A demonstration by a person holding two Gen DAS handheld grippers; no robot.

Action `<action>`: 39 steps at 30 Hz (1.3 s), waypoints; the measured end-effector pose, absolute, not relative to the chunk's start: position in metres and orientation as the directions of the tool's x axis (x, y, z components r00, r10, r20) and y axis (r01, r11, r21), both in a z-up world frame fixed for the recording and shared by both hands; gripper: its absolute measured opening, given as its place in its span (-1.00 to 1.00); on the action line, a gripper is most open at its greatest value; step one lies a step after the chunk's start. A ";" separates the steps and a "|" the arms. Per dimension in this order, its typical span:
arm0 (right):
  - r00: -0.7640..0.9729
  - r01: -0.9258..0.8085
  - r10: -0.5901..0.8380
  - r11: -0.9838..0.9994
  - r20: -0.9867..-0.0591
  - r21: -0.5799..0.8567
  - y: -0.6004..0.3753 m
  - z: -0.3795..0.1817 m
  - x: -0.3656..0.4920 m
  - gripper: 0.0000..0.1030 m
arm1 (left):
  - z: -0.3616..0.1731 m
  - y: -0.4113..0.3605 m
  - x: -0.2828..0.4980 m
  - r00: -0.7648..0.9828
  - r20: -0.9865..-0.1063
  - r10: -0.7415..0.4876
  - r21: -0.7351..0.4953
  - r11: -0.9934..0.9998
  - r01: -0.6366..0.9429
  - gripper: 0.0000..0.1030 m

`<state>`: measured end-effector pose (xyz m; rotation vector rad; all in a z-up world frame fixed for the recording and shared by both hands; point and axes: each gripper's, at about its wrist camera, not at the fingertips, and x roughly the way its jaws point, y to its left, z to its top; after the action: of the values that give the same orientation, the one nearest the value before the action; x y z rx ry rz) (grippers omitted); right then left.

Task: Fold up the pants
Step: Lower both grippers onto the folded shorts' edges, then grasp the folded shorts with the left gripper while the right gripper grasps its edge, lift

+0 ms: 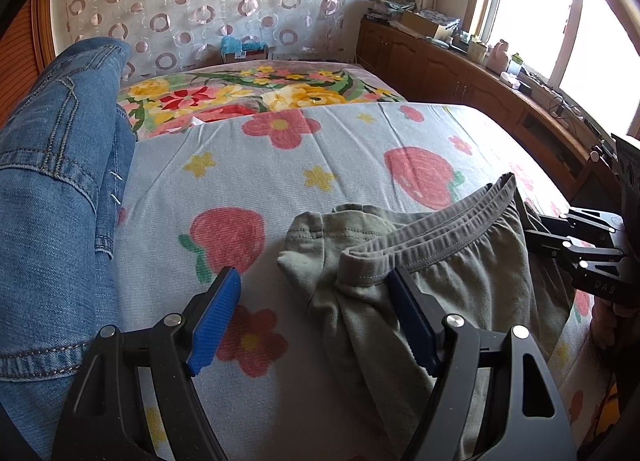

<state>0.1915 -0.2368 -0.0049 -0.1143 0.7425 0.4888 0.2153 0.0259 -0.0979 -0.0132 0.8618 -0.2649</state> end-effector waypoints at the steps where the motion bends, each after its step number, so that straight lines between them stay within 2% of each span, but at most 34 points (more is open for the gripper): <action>1: 0.637 -0.465 0.378 0.884 -0.672 0.057 -0.236 -0.006 0.190 -0.45 | -0.098 0.026 0.216 0.620 -0.749 -0.236 -0.117 0.967 0.226 0.49; 7: 0.632 -0.468 0.388 0.881 -0.671 0.069 -0.238 -0.006 0.188 -0.45 | -0.094 0.023 0.224 0.575 -0.768 -0.282 -0.151 0.952 0.265 0.20; 10: 0.633 -0.468 0.384 0.882 -0.672 0.063 -0.237 -0.006 0.187 -0.45 | -0.094 0.021 0.228 0.569 -0.772 -0.282 -0.153 0.952 0.264 0.20; 12: 0.632 -0.468 0.385 0.881 -0.672 0.065 -0.238 -0.005 0.187 -0.45 | -0.093 0.021 0.229 0.570 -0.771 -0.285 -0.155 0.951 0.266 0.13; 14: 0.631 -0.468 0.387 0.881 -0.672 0.068 -0.237 -0.004 0.188 -0.45 | -0.093 0.021 0.228 0.568 -0.764 -0.305 -0.173 0.946 0.276 -0.12; 17: 0.631 -0.468 0.388 0.881 -0.672 0.069 -0.236 -0.004 0.188 -0.45 | -0.093 0.018 0.226 0.567 -0.759 -0.321 -0.184 0.940 0.287 -0.36; 22: 0.631 -0.468 0.387 0.881 -0.672 0.067 -0.237 -0.004 0.189 -0.44 | -0.087 0.019 0.219 0.596 -0.729 -0.337 -0.209 0.939 0.274 -0.63; 25: 0.628 -0.469 0.395 0.879 -0.671 0.079 -0.239 -0.004 0.190 -0.44 | -0.076 0.017 0.206 0.635 -0.690 -0.347 -0.209 0.936 0.283 -0.67; 26: 0.625 -0.471 0.401 0.878 -0.670 0.086 -0.239 -0.004 0.190 -0.49 | -0.072 0.016 0.202 0.648 -0.681 -0.341 -0.201 0.938 0.283 -0.69; 28: 0.607 -0.487 0.433 0.865 -0.667 0.118 -0.242 -0.004 0.192 -0.72 | -0.066 0.015 0.196 0.661 -0.665 -0.348 -0.203 0.936 0.289 -0.71; 29: 0.595 -0.500 0.449 0.856 -0.667 0.130 -0.243 -0.005 0.192 -0.74 | -0.063 0.015 0.193 0.667 -0.658 -0.350 -0.202 0.935 0.292 -0.71; 33: 0.607 -0.503 0.450 0.856 -0.655 0.121 -0.243 0.001 0.185 -0.78 | -0.052 0.014 0.180 0.693 -0.628 -0.354 -0.189 0.933 0.305 -0.71; 39: 0.664 -0.512 0.460 0.854 -0.590 0.090 -0.249 0.026 0.158 -0.79 | -0.034 0.013 0.163 0.736 -0.582 -0.346 -0.170 0.937 0.306 -0.71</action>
<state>0.1582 -0.2494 0.0265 -0.0861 0.6426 0.5495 0.1629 0.0133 -0.0341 -0.0639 0.6517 -0.3586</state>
